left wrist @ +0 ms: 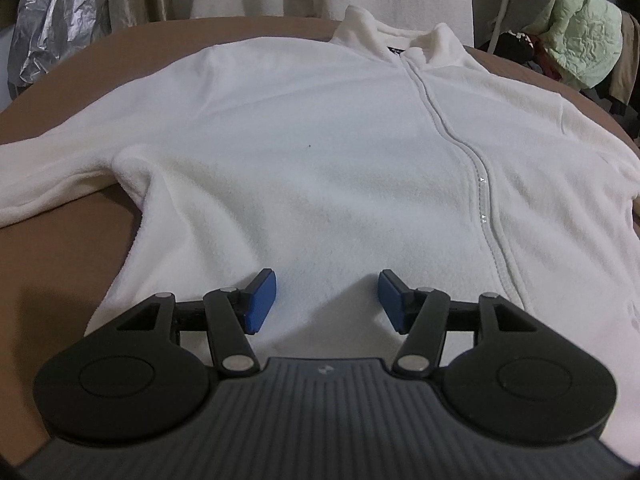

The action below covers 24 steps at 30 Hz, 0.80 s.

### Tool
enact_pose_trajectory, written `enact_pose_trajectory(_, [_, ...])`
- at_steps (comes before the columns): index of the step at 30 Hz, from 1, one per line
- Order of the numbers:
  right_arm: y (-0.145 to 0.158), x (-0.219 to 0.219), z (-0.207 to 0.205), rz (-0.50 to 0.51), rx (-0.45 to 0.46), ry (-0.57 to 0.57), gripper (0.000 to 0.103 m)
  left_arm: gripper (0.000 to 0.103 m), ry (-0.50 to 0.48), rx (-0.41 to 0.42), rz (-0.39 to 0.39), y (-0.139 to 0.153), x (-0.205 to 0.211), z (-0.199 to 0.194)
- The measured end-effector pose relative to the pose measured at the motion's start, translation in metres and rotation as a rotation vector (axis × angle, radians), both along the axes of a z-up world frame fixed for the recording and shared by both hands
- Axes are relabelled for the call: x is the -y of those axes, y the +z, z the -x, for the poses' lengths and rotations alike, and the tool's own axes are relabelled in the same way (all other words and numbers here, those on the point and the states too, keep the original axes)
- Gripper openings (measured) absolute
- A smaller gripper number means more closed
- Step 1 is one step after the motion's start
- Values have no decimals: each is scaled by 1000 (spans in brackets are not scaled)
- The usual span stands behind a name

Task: Fold clothes

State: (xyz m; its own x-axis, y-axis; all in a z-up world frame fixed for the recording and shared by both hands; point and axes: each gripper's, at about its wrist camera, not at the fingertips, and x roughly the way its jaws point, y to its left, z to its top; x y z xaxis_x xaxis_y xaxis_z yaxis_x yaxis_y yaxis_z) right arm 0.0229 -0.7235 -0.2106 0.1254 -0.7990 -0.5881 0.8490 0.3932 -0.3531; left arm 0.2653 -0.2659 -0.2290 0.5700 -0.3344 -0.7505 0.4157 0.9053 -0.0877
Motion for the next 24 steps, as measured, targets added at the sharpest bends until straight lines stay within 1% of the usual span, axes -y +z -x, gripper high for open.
enact_pose_trajectory(3, [15,-31,1,-33,79,30,65,58,-12,-10,-25,3,0,1])
enact_pose_trajectory(4, [20,-42,1,-44,105,40,66,58,-23,-27,-35,6,-3,3])
enact_pose_trajectory(6, [22,-72,6,-152,200,138,69,59,-51,-72,-53,13,-15,7])
enact_pose_trajectory(7, [19,-87,12,-218,244,200,70,62,-64,-95,-63,16,-21,9])
enact_pose_trajectory(8, [15,-102,19,-285,285,265,70,67,-67,-101,-59,20,-31,12])
enact_pose_trajectory(9, [11,-117,26,-352,325,330,70,77,-61,-96,-45,24,-43,17])
enact_pose_trajectory(10, [7,-131,30,-402,336,394,70,81,-56,-91,-31,28,-56,21])
enact_pose_trajectory(12, [-3,-153,36,-448,269,509,70,81,10,-51,-46,34,-78,33])
enact_pose_trajectory(13, [-7,-164,39,-467,230,565,70,83,41,-26,-59,37,-88,39])
enact_pose_trajectory(14, [-11,-173,44,-472,204,596,70,84,50,-9,-70,38,-95,46])
enact_pose_trajectory(16, [-17,-181,61,-508,211,595,70,91,47,-3,-86,37,-108,56])
enact_pose_trajectory(17, [-20,-184,70,-536,229,586,71,93,57,-28,-106,32,-112,57])
enact_pose_trajectory(19, [-26,-188,91,-579,284,556,72,103,88,-91,-164,19,-119,56])
enact_pose_trajectory(23, [-38,-234,139,-623,404,508,72,103,85,-155,-216,3,-124,55])
enact_pose_trajectory(24, [-42,-245,149,-625,433,509,72,103,83,-165,-214,3,-126,54])
